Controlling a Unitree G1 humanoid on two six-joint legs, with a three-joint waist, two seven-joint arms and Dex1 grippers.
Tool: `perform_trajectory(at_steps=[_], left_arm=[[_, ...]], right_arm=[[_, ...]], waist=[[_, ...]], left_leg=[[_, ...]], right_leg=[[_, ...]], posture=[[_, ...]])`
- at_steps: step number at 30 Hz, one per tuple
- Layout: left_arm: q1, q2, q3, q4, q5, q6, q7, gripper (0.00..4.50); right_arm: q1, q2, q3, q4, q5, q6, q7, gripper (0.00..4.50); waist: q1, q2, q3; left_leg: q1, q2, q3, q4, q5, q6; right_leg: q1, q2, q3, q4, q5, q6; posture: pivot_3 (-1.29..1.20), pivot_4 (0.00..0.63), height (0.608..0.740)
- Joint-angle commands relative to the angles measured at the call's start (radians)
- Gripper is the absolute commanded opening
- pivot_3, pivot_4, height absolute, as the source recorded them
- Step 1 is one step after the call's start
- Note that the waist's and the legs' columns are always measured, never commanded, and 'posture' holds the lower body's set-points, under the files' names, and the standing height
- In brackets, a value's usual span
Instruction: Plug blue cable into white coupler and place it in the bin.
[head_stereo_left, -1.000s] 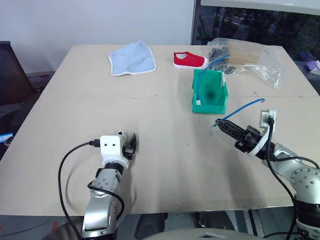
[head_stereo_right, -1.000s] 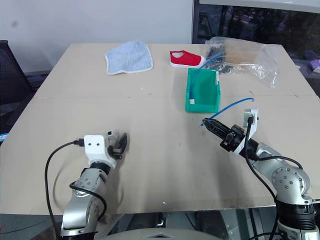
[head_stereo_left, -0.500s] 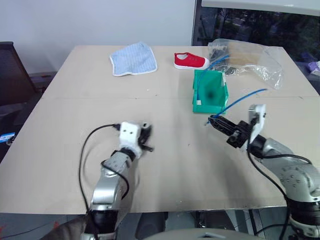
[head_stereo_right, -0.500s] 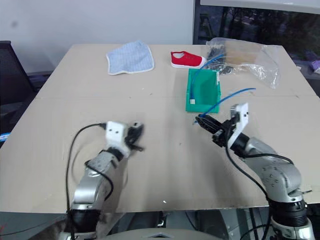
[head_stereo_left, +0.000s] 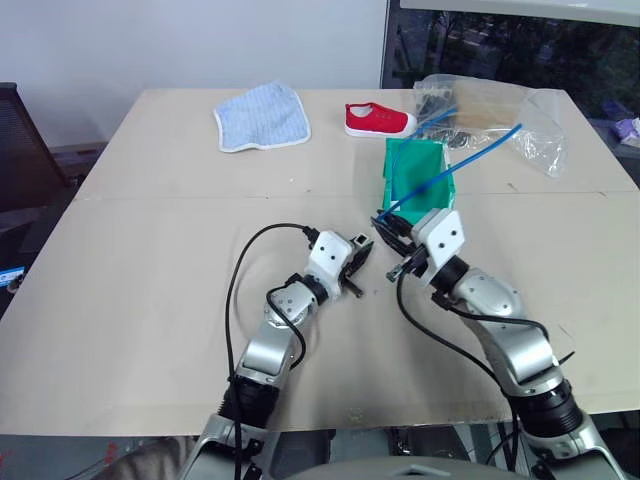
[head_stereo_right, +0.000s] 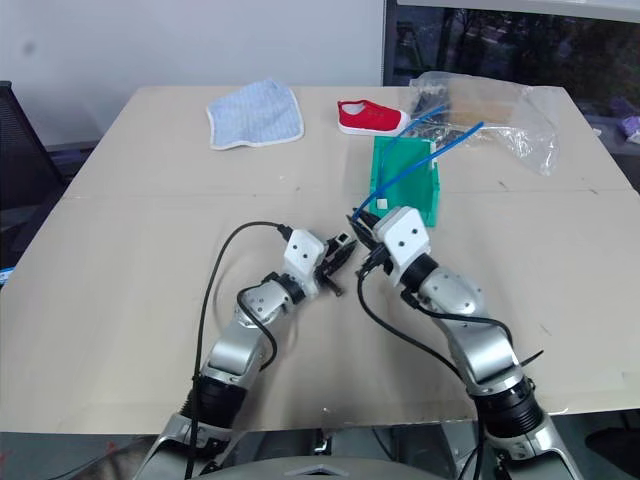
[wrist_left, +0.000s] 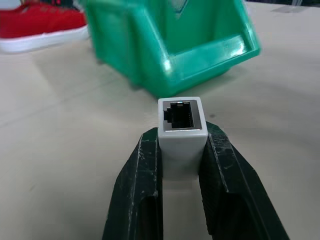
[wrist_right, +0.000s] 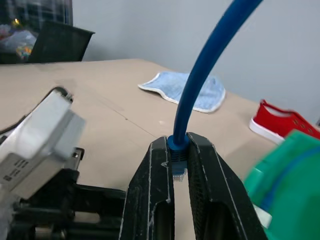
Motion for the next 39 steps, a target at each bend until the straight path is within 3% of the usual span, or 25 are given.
perform_trajectory(at_steps=[1,13,25,39], left_arm=[[0.018,-0.021,-0.016,-0.088,0.017,-0.011,0.036,0.38],[0.086,-0.027,-0.052,-0.171,0.035,0.013,0.047,0.38],[0.093,-0.032,-0.049,-0.171,0.037,0.028,0.059,0.38],[0.098,-0.035,-0.055,-0.161,0.032,0.025,0.047,0.38]], right_arm=[[0.023,-0.003,0.031,0.002,-0.062,-0.060,0.014,0.00],[0.046,-0.014,0.036,0.057,-0.158,-0.107,0.044,0.00],[0.103,-0.025,0.044,0.004,-0.164,-0.018,0.085,0.00],[0.019,0.038,0.078,-0.007,-0.141,0.317,0.101,0.00]], waist=[[0.000,0.000,0.000],[0.000,0.000,0.000],[0.000,0.000,0.000],[0.001,0.000,0.000]], left_leg=[[0.000,0.000,0.000,0.000,0.000,0.000],[0.001,0.000,0.000,0.001,0.000,0.000],[0.001,0.000,0.000,0.001,0.000,0.000],[0.001,0.000,0.000,0.001,0.000,0.000]], right_leg=[[0.000,0.000,0.000,0.000,0.000,0.000],[0.000,0.000,0.000,0.001,0.000,0.000],[0.000,0.000,0.000,0.001,0.000,0.000],[0.000,0.000,0.000,0.001,0.000,0.000]], posture=[[0.00,0.150,0.740],[0.00,0.150,0.740],[0.00,0.150,0.740],[0.00,0.150,0.740]])
